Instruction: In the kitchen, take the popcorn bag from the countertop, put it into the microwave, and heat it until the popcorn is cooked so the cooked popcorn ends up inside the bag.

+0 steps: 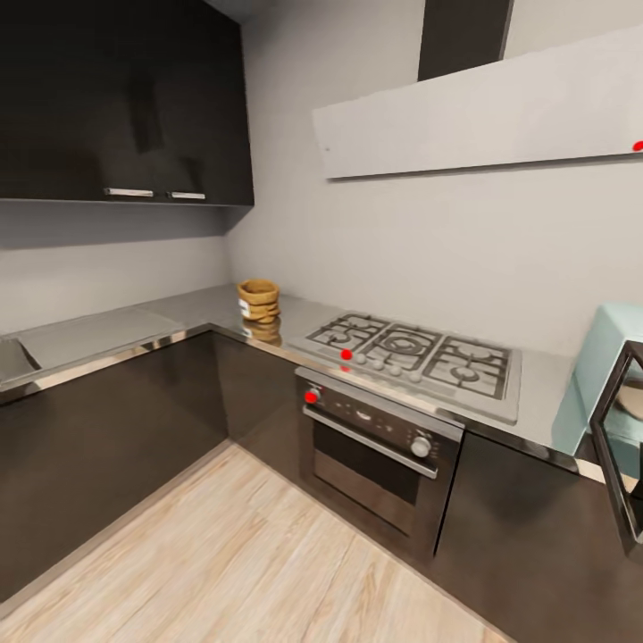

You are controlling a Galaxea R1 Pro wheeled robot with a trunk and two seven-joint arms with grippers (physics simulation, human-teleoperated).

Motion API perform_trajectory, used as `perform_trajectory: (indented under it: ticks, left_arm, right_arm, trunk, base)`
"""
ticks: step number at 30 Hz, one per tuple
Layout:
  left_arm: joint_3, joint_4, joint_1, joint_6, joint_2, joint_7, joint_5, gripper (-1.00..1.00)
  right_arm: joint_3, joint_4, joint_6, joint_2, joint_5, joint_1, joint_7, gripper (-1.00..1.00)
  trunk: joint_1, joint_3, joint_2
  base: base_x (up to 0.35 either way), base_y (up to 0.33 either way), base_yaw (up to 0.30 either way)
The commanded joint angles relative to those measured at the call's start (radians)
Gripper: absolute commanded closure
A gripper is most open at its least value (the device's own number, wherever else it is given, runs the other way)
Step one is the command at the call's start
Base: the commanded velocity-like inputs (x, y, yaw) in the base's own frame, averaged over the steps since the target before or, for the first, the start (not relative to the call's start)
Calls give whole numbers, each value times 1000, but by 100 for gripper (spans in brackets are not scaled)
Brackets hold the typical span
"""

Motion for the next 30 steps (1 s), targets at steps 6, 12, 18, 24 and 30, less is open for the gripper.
perform_trajectory:
  ticks: [6, 12, 18, 24, 30]
  left_arm:
    - [3, 1, 0, -2, -2, -1, -3, -100]
    - [3, 4, 0, -1, -1, -1, -1, -100]
    - [4, 4, 0, -2, 0, -1, -1, -100]
    - [5, 4, 0, -2, 1, -1, -1, -100]
    - [6, 4, 0, -2, 1, -1, -1, -100]
  right_arm:
    - [8, 3, -5, 0, 10, -2, 2, -100]
    - [12, 2, -5, 0, 14, -2, 3, -100]
    - [13, 2, -6, 1, 19, -2, 5, -100]
    - [14, 2, -7, 2, 77, -2, 6, -100]
    - [14, 2, -11, 3, 149, -2, 5, -100]
  trunk:
    - [0, -1, -1]
    - [0, -1, -1]
    - [0, -1, -1]
    - [0, -1, -1]
    - [0, -1, -1]
  base:
    - [0, 0, 5]
    - [135, 0, 0]
    - [316, 0, 0]
    - [320, 0, 0]
    - [290, 0, 0]
